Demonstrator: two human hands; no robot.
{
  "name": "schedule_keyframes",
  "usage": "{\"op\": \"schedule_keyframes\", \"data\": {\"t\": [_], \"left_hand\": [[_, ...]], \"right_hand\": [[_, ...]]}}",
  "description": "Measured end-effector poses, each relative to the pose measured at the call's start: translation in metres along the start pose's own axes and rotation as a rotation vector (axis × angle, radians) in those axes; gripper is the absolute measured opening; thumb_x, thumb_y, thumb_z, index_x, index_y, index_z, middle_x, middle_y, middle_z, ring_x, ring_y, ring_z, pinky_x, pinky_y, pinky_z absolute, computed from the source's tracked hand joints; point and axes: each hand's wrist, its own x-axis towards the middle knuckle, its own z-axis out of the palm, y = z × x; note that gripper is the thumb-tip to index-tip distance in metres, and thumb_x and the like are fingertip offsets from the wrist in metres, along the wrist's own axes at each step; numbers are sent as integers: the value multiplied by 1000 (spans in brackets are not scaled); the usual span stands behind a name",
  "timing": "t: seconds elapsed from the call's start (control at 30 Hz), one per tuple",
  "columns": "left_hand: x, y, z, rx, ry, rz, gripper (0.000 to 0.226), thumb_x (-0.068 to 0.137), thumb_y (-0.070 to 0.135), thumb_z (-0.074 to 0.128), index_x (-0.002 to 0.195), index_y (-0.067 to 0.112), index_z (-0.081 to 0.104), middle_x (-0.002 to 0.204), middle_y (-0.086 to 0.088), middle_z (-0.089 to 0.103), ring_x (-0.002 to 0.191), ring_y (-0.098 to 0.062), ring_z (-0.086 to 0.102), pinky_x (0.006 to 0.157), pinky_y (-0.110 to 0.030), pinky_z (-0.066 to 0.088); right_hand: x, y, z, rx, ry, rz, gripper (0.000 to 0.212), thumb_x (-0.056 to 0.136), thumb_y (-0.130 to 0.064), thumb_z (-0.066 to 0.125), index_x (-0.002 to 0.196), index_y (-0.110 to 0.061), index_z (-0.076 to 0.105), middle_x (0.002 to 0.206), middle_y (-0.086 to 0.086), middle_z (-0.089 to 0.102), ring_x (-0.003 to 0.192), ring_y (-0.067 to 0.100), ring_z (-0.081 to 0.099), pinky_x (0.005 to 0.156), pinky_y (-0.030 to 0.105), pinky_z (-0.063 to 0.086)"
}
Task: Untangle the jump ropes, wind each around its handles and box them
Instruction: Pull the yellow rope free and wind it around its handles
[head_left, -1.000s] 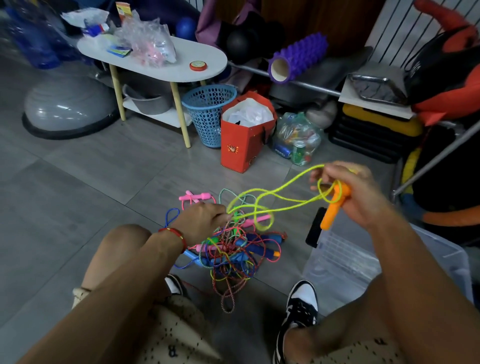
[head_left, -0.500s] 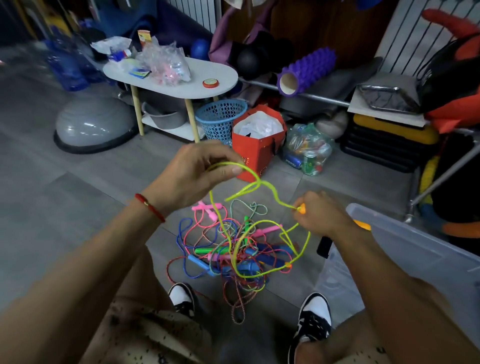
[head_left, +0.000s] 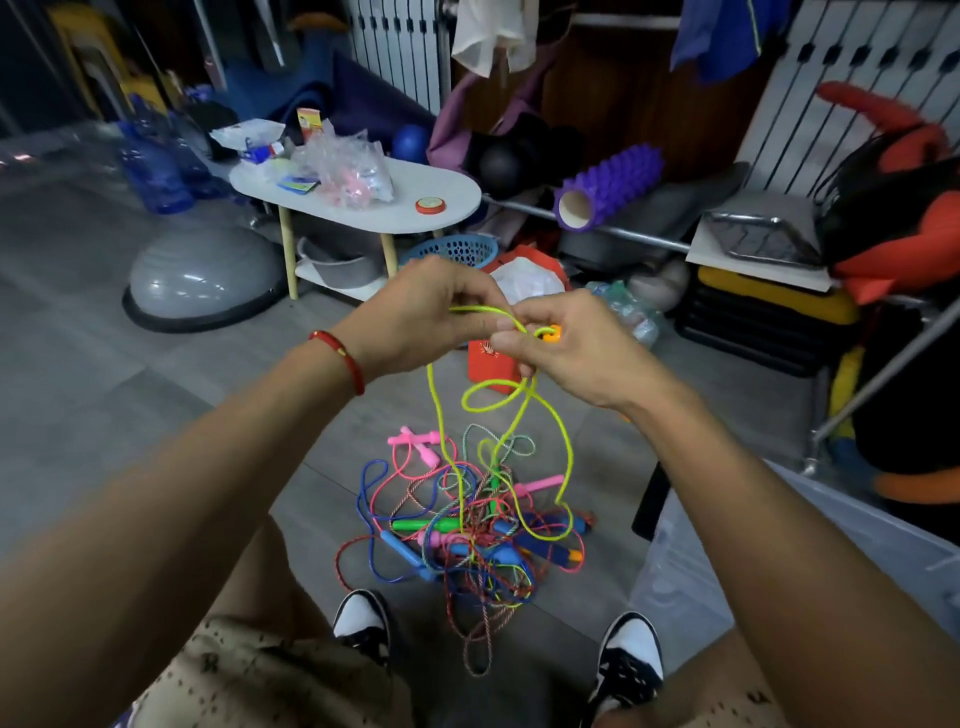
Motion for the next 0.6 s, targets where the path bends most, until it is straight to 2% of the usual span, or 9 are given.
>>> {"op": "schedule_keyframes", "data": {"t": [0.07,0.13,0.17,0.27,0.3,0.37,0.47,0.53,0.6], "left_hand": [[-10,-12,7,-33,-29,-60,23,93,37,68,82,16,70,65,10,59,59,-1,48,58,-20,39],[-24,-27,15,-160,-97,-141,32,97,38,59,78,13,62,63,11,51,58,-1,43,58,-17,38],[-31,-34,19,-228,-146,-171,33,98,39,56,77,13,58,65,9,49,60,-3,43,60,-18,39],[-46,-51,29,-238,-183,-228,28,100,38,49,80,20,55,71,1,54,66,-8,51,67,-26,45],[-47,-52,31,-214,-143,-232,26,102,35,47,82,21,56,71,-1,57,66,-7,53,68,-28,45],[-41,-44,29,-214,-60,-203,24,105,25,47,86,15,57,74,-5,58,63,-9,57,64,-28,48],[-20,-15,21,-134,-66,-51,21,103,26,52,88,15,61,78,-6,61,69,-15,58,65,-24,48],[-6,1,16,18,-99,30,18,100,31,56,85,23,62,74,9,61,71,-4,56,67,-17,41],[3,8,11,123,-81,13,18,98,32,60,86,22,68,72,14,61,71,-1,55,66,-14,36]], "right_hand": [[-4,0,-10,-38,7,5,20,97,-25,65,84,-14,75,56,-5,61,52,5,53,56,23,44],[-12,5,-29,-2,58,38,25,100,-18,61,88,-4,76,54,-7,57,48,-1,49,52,11,38],[-17,6,-38,27,79,47,27,101,-17,59,88,0,76,54,-6,58,49,-1,50,51,10,38],[-31,22,-64,45,108,101,27,100,-18,62,78,-21,78,74,8,73,51,9,53,45,20,37],[-34,25,-67,-5,81,132,24,97,-18,65,77,-24,77,82,10,75,52,3,55,47,17,39],[-38,28,-61,-213,-51,204,6,91,-22,74,90,-26,78,89,0,77,66,-5,62,62,16,45],[-30,25,-28,-225,-73,229,33,79,-35,84,109,-29,73,98,-11,75,82,-5,66,79,16,51],[-21,16,-7,-141,-42,169,35,76,-41,84,106,-33,70,96,-11,76,85,-2,70,81,23,54],[-14,5,3,-119,-38,106,15,85,-37,77,92,-24,73,81,-7,77,69,-4,67,69,20,50]]}}
